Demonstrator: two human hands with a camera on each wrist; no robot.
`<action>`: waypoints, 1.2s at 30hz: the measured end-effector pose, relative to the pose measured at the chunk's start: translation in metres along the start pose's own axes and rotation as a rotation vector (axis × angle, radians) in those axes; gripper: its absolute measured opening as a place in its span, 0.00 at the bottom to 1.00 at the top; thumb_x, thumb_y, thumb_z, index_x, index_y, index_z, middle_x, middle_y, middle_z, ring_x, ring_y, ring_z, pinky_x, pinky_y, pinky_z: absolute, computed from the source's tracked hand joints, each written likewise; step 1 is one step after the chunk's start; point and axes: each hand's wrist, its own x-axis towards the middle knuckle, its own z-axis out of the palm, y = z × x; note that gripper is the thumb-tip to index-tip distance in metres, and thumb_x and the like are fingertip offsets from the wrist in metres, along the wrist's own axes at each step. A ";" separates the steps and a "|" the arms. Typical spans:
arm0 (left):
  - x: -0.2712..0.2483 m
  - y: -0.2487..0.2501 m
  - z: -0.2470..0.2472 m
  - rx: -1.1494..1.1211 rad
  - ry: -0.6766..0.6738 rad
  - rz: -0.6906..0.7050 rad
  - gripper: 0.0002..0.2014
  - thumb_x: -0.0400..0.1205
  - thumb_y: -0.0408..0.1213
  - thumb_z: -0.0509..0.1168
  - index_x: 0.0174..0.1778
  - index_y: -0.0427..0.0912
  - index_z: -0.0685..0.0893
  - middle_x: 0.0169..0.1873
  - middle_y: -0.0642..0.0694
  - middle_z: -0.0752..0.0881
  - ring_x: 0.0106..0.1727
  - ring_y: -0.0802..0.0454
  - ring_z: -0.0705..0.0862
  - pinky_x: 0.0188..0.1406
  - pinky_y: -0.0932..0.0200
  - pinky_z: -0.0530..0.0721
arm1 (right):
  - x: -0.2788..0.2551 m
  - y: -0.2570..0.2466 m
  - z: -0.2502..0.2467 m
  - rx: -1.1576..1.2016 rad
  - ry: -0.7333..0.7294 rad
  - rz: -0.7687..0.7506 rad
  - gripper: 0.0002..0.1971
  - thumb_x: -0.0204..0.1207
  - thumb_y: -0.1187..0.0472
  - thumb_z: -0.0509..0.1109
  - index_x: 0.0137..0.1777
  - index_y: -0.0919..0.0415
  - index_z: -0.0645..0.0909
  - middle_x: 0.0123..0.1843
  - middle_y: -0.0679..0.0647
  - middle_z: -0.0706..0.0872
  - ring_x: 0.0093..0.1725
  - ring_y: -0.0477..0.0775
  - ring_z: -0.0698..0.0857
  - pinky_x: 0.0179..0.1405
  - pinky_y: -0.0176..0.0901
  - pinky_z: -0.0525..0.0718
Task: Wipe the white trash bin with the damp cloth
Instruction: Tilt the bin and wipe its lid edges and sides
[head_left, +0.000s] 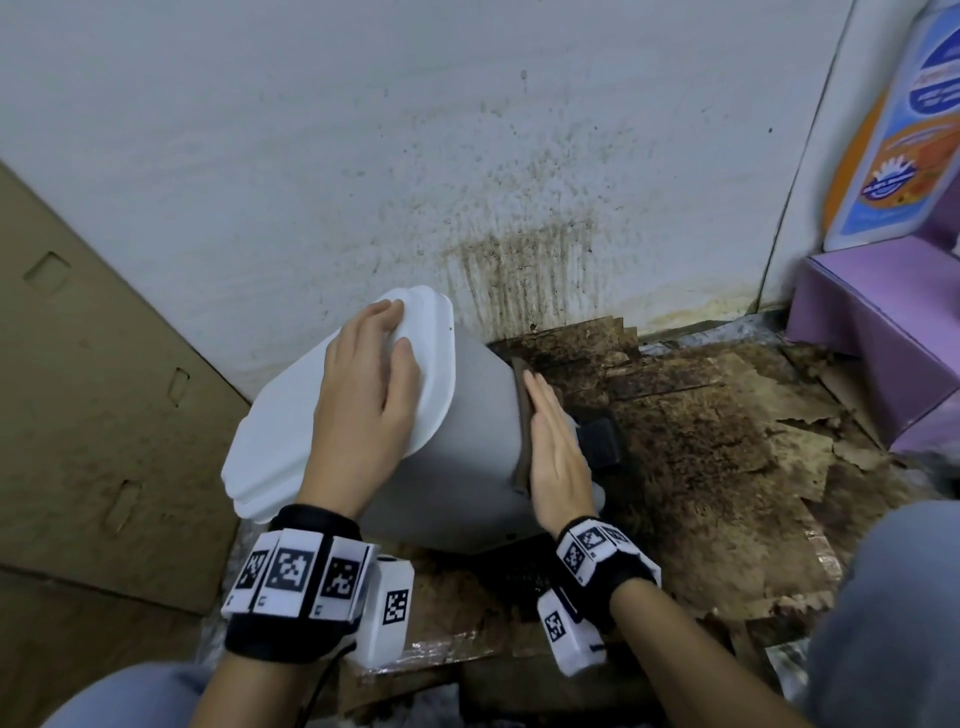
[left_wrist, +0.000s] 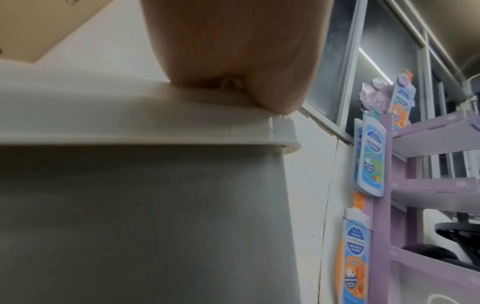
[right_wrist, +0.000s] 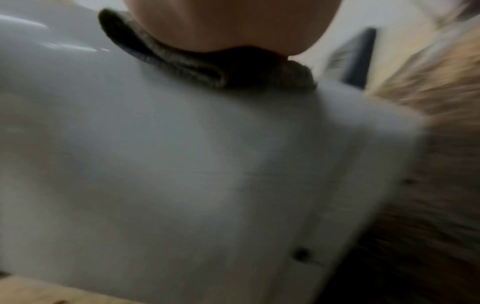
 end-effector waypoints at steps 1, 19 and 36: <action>0.000 -0.001 -0.001 -0.002 0.002 -0.001 0.20 0.92 0.43 0.52 0.79 0.44 0.74 0.78 0.51 0.74 0.79 0.56 0.69 0.75 0.71 0.60 | -0.005 0.011 -0.005 -0.004 -0.002 0.067 0.24 0.93 0.52 0.43 0.88 0.42 0.58 0.89 0.36 0.57 0.87 0.31 0.50 0.89 0.46 0.51; -0.006 0.010 0.005 0.010 0.034 -0.022 0.21 0.90 0.44 0.52 0.78 0.45 0.75 0.75 0.51 0.77 0.77 0.54 0.72 0.72 0.67 0.65 | 0.036 -0.101 0.020 0.172 -0.112 -0.005 0.25 0.90 0.53 0.43 0.87 0.40 0.60 0.83 0.29 0.62 0.82 0.30 0.58 0.85 0.42 0.55; -0.004 0.008 0.001 -0.015 0.030 -0.036 0.20 0.91 0.43 0.53 0.78 0.46 0.75 0.76 0.53 0.76 0.78 0.57 0.71 0.75 0.66 0.65 | 0.037 0.000 -0.012 -0.041 -0.079 0.292 0.24 0.90 0.55 0.44 0.82 0.46 0.70 0.84 0.48 0.70 0.84 0.51 0.65 0.86 0.57 0.60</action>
